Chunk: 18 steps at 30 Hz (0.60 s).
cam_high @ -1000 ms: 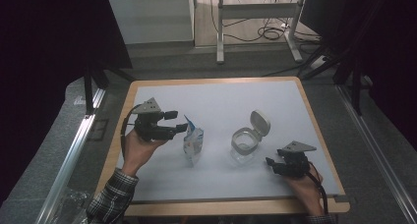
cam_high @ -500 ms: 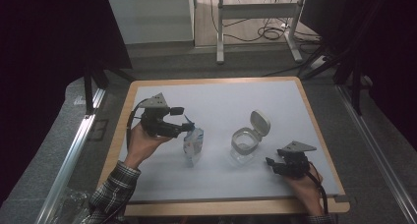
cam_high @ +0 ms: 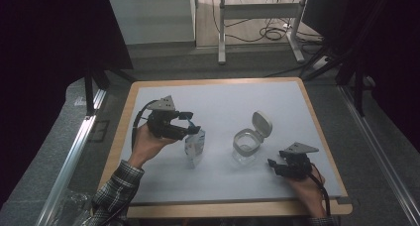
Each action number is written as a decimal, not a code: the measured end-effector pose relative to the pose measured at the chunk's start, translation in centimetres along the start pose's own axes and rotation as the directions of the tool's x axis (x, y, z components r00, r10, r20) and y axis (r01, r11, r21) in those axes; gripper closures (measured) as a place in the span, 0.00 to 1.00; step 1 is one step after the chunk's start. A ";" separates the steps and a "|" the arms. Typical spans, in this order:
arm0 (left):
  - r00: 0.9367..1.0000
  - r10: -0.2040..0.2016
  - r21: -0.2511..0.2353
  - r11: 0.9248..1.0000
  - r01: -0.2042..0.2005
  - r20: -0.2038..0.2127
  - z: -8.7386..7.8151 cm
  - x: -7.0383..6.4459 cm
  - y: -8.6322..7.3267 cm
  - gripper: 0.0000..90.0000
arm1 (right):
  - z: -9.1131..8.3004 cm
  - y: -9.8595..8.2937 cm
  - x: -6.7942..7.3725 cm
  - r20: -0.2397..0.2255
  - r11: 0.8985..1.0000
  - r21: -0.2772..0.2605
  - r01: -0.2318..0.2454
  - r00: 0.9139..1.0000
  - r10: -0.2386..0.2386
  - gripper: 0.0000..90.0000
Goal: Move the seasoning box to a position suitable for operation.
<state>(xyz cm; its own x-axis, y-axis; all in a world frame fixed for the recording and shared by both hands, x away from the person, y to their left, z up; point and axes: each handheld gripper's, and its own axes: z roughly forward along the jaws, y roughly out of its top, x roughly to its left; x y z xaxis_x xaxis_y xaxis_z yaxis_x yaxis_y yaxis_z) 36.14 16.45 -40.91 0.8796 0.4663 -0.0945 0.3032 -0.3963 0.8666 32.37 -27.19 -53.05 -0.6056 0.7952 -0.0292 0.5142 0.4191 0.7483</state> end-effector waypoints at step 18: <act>0.999 -0.020 0.005 1.000 0.020 0.040 -0.6 0.3 -0.1 0.50 | 0.0 0.0 0.0 0.000 1.000 0.000 0.000 1.000 0.000 0.45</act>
<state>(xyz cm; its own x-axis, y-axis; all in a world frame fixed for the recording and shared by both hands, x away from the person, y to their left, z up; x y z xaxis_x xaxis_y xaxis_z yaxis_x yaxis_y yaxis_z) 36.20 17.10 -40.78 0.8872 0.4424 -0.1311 0.3224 -0.3911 0.8620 32.37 -27.19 -53.04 -0.6054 0.7953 -0.0292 0.5142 0.4190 0.7483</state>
